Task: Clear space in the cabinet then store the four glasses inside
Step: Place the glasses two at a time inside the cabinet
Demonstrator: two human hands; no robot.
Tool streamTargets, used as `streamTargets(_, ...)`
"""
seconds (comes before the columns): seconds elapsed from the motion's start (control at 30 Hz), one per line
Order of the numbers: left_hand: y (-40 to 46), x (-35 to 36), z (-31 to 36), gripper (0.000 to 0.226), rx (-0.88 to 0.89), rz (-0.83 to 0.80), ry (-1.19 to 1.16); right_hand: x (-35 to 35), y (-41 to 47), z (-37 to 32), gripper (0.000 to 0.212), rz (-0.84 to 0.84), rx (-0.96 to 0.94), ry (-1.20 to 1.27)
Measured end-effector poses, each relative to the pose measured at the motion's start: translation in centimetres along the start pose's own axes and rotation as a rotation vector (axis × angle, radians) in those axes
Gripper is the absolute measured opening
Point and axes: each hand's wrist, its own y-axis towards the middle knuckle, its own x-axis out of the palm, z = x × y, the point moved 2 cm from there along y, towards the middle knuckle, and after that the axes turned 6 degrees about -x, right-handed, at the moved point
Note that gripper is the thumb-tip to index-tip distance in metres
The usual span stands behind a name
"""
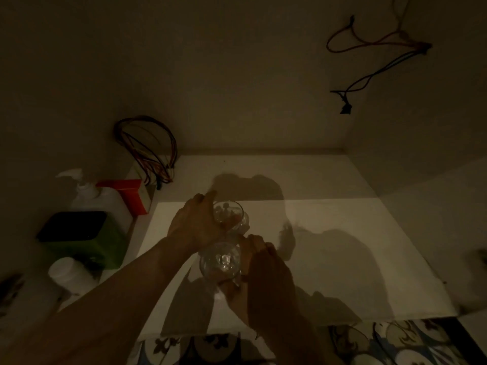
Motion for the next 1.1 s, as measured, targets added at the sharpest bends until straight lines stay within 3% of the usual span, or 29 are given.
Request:
streamTargets(0.1, -2.6, -0.6, -0.5, 0.101, 0.023, 0.017, 0.226, -1.2, -0.6, 0.6, 0.074, -0.072, 0.022, -0.111)
streamTargets(0.2, -5.7, -1.5, -0.2, 0.092, -0.026, -0.066, 0.322, -3.0, -1.9, 1.1, 0.069, -0.098, 0.033, -0.206)
streamTargets(0.5, -18.9, -9.7, 5.5, 0.080, -0.109, -0.372, 0.398, -12.7, -9.4, -2.9, 0.064, -0.381, 0.112, -0.244)
streamTargets(0.77, -30.0, -30.1, 16.3, 0.077, -0.073, -0.558, 0.306, -35.7, -18.5, -15.9, 0.063, -0.465, 0.105, -0.213)
streamTargets(1.0, -35.2, -54.0, 27.9, 0.075, -0.013, -0.616, 0.213, -60.5, -23.8, -26.2, 0.058, -0.517, 0.089, -0.144)
streamTargets(1.1, -35.7, -62.9, 32.8, 0.070, 0.015, -0.552, 0.204, -70.2, -24.2, -29.2, 0.062, -0.455, 0.100, -0.143)
